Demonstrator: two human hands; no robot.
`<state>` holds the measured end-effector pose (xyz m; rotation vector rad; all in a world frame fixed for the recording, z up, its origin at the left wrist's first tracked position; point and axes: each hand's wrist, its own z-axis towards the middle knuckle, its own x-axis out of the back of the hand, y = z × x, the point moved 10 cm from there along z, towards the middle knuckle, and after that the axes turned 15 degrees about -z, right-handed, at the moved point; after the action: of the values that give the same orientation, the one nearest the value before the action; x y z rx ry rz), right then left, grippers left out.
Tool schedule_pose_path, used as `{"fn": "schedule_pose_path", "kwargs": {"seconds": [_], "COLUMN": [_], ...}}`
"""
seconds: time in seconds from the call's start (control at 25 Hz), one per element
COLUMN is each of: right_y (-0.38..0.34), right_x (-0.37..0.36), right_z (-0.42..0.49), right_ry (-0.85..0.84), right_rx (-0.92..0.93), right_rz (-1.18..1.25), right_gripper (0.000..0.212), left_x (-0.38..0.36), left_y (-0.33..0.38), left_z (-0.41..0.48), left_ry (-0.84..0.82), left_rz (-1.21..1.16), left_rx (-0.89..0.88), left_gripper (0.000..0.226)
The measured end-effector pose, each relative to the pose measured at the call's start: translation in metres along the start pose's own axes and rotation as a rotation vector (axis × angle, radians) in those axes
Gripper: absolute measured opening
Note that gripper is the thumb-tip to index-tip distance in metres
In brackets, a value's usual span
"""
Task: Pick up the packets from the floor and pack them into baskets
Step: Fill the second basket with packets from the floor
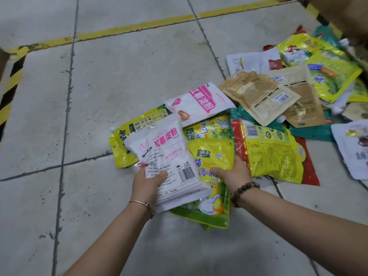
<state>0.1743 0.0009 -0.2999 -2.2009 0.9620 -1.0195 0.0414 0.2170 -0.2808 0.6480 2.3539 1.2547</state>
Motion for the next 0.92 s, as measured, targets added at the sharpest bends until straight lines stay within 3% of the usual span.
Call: {"fn": "schedule_pose_path", "kwargs": {"seconds": [0.36,0.72,0.92], "right_y": [0.0,0.011,0.042], "right_x": [0.23,0.423,0.492], "right_z": [-0.05,-0.205,-0.301], "right_ry": [0.406,0.871,1.026], "right_rx": [0.074,0.191,0.228], "right_rz": [0.227,0.298,0.292], "right_gripper": [0.012,0.005,0.005], "left_x": [-0.168,-0.3,-0.347], "left_y": [0.033,0.063,0.068], "left_z": [-0.061,-0.195,-0.285], "left_ry": [-0.423,-0.751,-0.87], "left_rz": [0.105,0.066,-0.016], "left_rx": [-0.181,-0.339,-0.357], "left_gripper": [0.028,0.015,0.014]}}
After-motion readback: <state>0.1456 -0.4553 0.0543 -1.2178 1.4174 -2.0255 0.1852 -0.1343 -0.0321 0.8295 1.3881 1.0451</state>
